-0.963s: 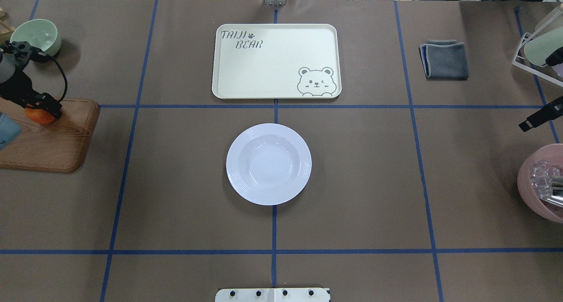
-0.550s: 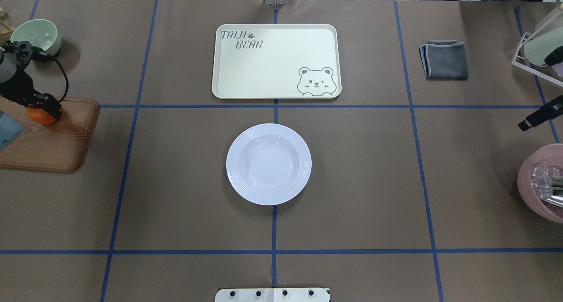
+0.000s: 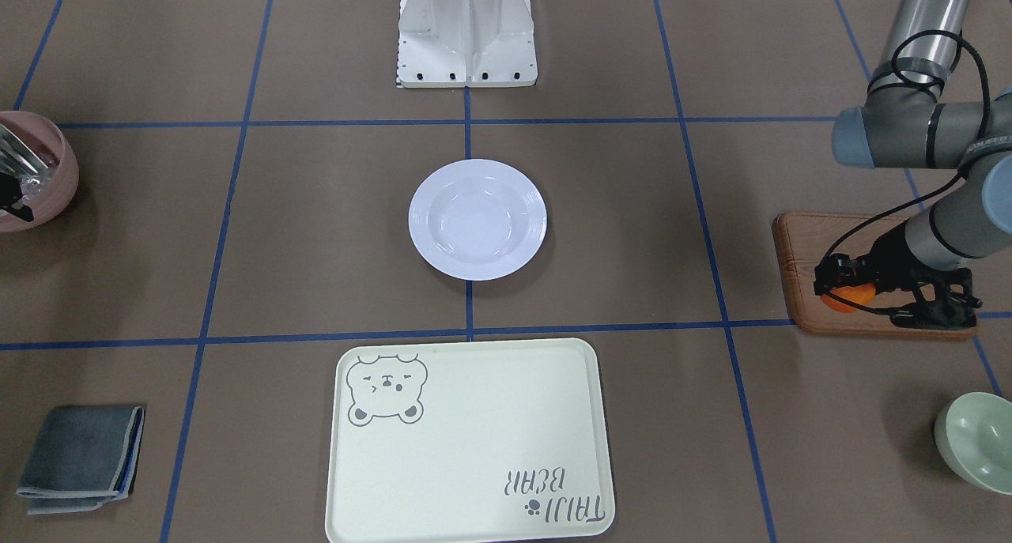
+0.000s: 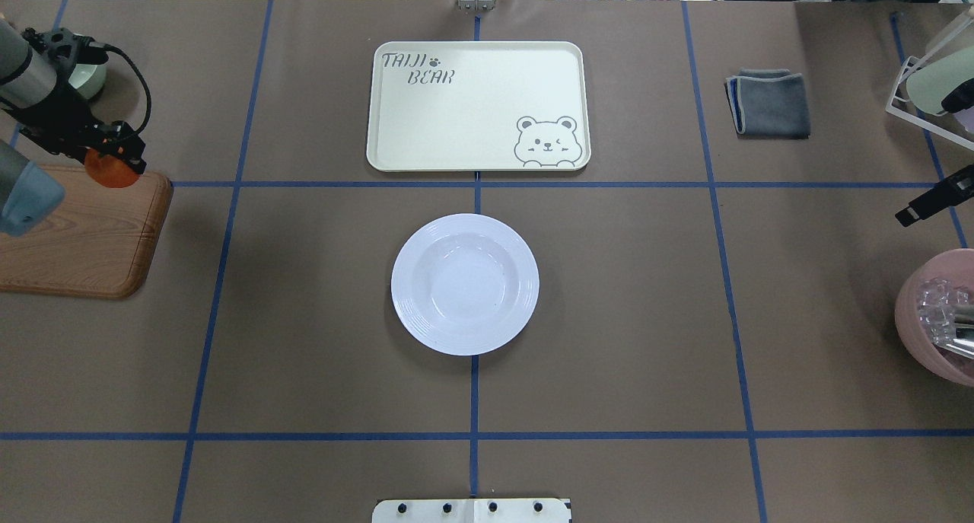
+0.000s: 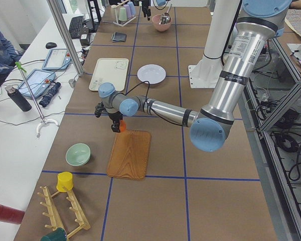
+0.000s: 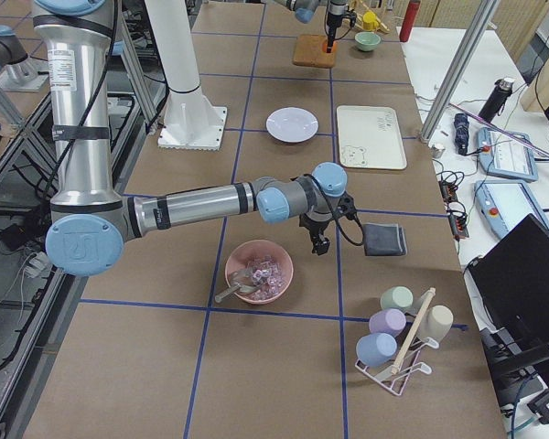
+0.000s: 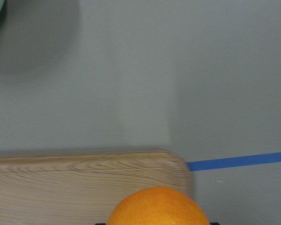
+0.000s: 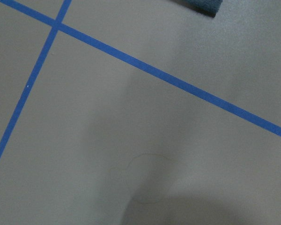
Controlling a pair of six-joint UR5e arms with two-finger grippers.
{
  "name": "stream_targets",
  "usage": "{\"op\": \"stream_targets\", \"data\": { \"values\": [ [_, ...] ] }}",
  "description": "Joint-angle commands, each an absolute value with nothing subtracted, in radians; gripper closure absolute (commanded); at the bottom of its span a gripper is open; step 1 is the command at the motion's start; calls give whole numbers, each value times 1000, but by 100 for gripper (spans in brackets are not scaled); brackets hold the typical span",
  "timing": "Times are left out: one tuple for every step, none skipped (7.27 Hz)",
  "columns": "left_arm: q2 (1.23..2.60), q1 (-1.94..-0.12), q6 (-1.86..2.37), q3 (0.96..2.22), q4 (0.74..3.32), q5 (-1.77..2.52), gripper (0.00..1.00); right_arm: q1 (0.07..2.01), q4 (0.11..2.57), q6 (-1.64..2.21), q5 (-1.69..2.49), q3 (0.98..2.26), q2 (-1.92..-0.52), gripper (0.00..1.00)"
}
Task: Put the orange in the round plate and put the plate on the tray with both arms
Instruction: 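Lift the orange with the left gripper and carry it over the white plate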
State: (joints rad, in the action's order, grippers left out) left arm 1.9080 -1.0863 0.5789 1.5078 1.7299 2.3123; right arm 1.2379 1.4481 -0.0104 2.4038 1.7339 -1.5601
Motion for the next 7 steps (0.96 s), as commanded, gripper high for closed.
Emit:
{"op": "stream_targets", "data": {
  "values": [
    [1933,-946,902,1682,1700,2327,100,1238,1448,-9,2404,1735,-1560,0],
    [2013,-875,1048,1695,1698,2326,100,1238,1448,-9,2402,1733,-1557,0],
    [2075,-765,1180,1689,1698,2303,100,1238,1450,-9,2402,1730,-1552,0],
    [2145,-696,1240,1680,1662,2201,100,1238,1450,-9,2401,1730,-1552,0],
    [2269,-646,1241,1634,1538,2147,100,1236,1450,-9,2401,1730,-1546,0],
    [2348,-628,1250,1567,1507,2131,100,1233,1450,-8,2401,1729,-1546,0],
    [2383,-600,1268,1516,1529,2125,100,1227,1448,24,2402,1730,-1545,0]
  ]
}}
